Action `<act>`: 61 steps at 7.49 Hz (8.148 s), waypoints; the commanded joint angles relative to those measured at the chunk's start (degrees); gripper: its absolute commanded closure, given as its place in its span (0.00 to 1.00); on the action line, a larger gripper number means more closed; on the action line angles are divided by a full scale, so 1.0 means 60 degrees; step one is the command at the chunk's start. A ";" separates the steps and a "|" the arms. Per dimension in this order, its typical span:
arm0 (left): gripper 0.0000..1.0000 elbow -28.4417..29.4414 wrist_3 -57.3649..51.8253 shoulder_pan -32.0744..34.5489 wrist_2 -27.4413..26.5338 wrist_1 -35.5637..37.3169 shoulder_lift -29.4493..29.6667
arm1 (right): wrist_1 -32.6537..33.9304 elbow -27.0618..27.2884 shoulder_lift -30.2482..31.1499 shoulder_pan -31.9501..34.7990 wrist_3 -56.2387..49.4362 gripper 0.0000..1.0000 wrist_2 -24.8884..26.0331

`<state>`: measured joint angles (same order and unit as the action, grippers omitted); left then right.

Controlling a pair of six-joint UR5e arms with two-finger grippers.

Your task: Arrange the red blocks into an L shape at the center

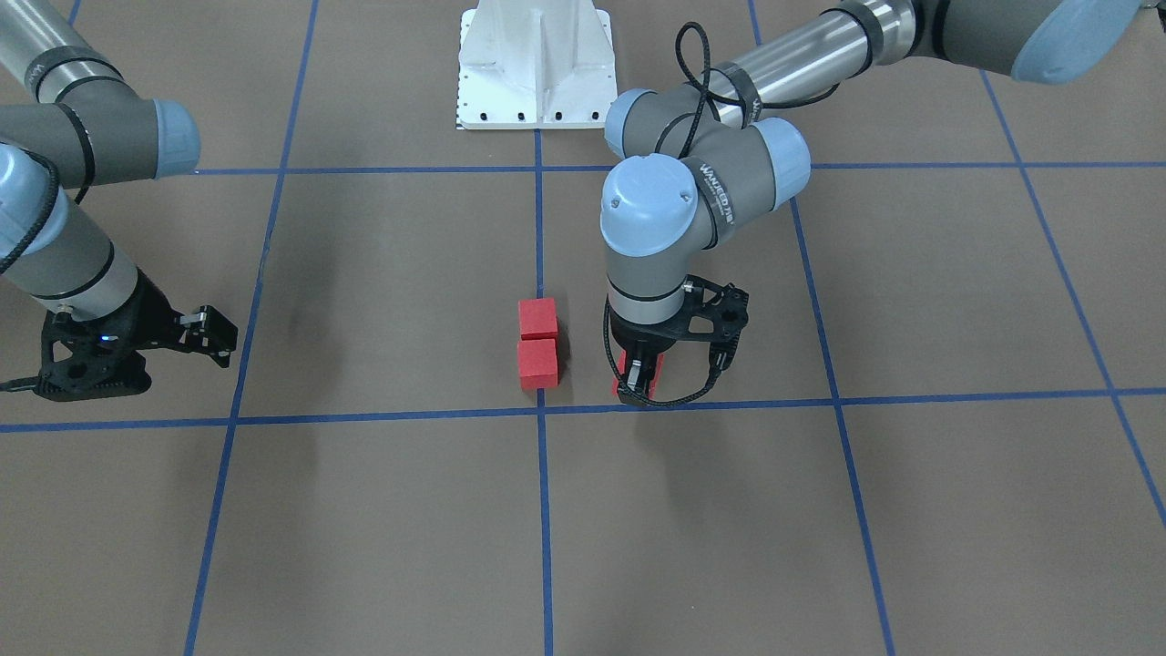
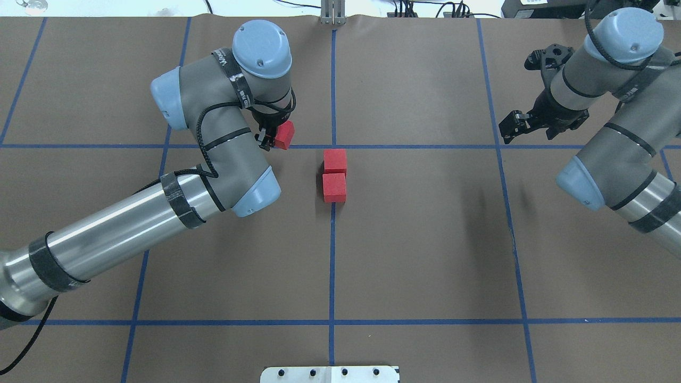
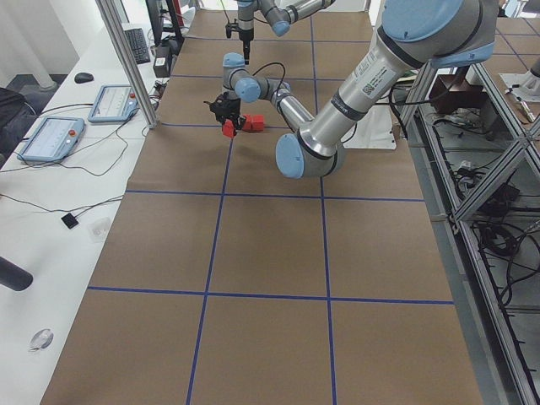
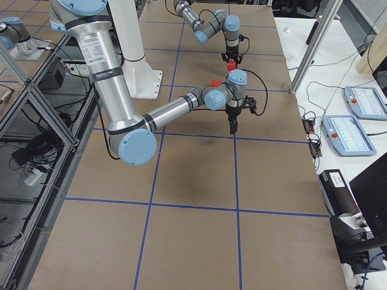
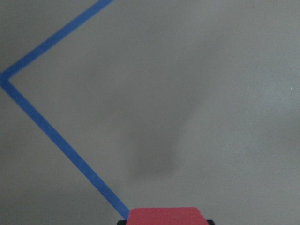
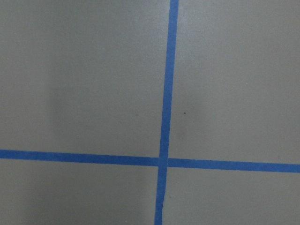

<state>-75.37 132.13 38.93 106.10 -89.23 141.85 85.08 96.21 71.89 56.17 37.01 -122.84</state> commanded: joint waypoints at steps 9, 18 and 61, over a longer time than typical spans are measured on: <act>1.00 0.1268 0.2351 -0.0395 0.0613 -0.0141 0.0688 | 0.0015 0.0458 0.1026 0.1434 -0.2271 0.01 -0.0840; 1.00 0.1809 0.2383 -0.0586 0.0613 -0.0186 0.1084 | 0.0015 0.0473 0.1011 0.1434 -0.2286 0.01 -0.0855; 0.00 -0.2694 -2.2100 0.8541 0.4407 -0.1314 -0.8421 | 0.0147 -0.0801 0.2944 0.5594 -0.5054 0.01 -0.2466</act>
<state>-87.95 -10.70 90.39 132.72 -95.99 92.50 86.01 91.53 88.77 89.68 6.60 -137.63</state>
